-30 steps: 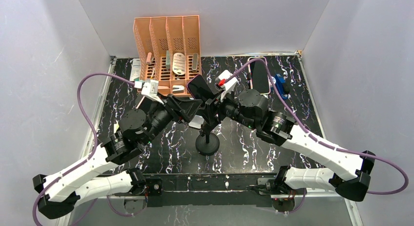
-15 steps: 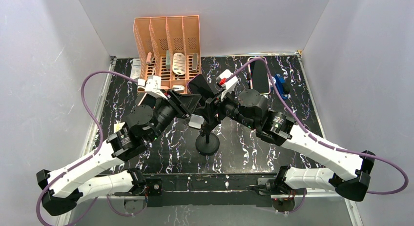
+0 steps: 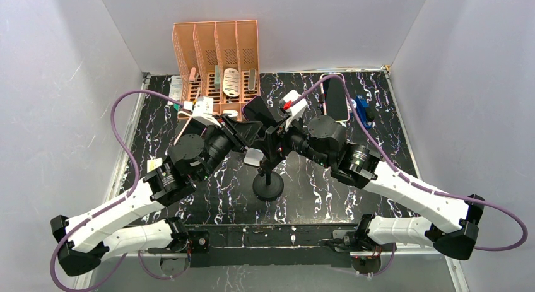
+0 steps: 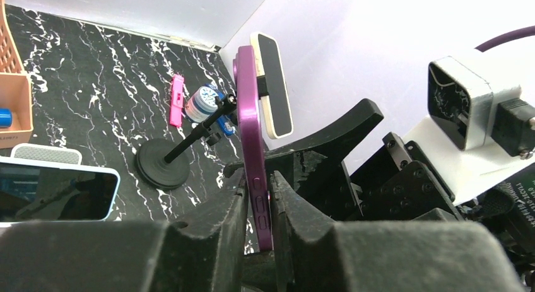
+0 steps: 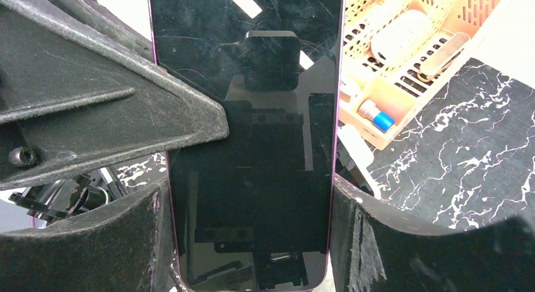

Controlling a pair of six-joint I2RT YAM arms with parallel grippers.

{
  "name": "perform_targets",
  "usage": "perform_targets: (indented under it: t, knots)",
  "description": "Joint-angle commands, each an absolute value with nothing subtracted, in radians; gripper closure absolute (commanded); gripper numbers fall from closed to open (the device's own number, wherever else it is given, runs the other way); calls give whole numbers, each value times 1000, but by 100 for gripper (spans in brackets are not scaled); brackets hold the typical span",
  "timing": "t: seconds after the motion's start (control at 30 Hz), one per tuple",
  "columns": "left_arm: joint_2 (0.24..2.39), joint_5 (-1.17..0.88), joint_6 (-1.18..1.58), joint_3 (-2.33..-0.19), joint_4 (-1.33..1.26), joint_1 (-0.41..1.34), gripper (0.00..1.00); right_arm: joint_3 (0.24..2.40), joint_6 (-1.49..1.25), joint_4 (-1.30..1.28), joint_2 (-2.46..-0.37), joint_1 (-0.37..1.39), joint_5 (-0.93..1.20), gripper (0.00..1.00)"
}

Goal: Remove the phone from the phone stand
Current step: Place the phone at the center of the board.

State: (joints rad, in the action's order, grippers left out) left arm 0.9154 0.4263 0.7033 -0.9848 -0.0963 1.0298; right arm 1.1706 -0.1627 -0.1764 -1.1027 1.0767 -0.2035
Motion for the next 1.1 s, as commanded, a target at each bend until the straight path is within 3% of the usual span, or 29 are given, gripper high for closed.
perform_targets:
  t: [0.0, 0.1, 0.13, 0.17, 0.3, 0.47, 0.77, 1.07]
  knots:
    - [901, 450, 698, -1003, -142, 1028, 85, 1213, -177, -93, -1095, 1084, -202, 99]
    - [896, 449, 695, -993, -152, 1028, 100, 1208, -190, -99, -1090, 1084, -158, 99]
    - [892, 450, 694, -989, -157, 1028, 100, 1206, -198, -100, -1087, 1084, -145, 99]
    - [888, 453, 695, -984, -160, 1028, 100, 1203, -205, -100, -1084, 1086, -125, 92]
    - [868, 467, 693, -970, -156, 1028, 100, 1198, -232, -102, -1066, 1086, -70, 45]
    - [835, 494, 677, -963, -131, 1028, 100, 1209, -272, -131, -1052, 1085, -23, 4]
    - [706, 583, 589, -986, 48, 1028, 100, 1223, -323, -215, -1006, 1085, 94, 1]
    - [591, 580, 527, -1110, 696, 1028, 100, 1093, -332, -310, -824, 1083, 103, 1]
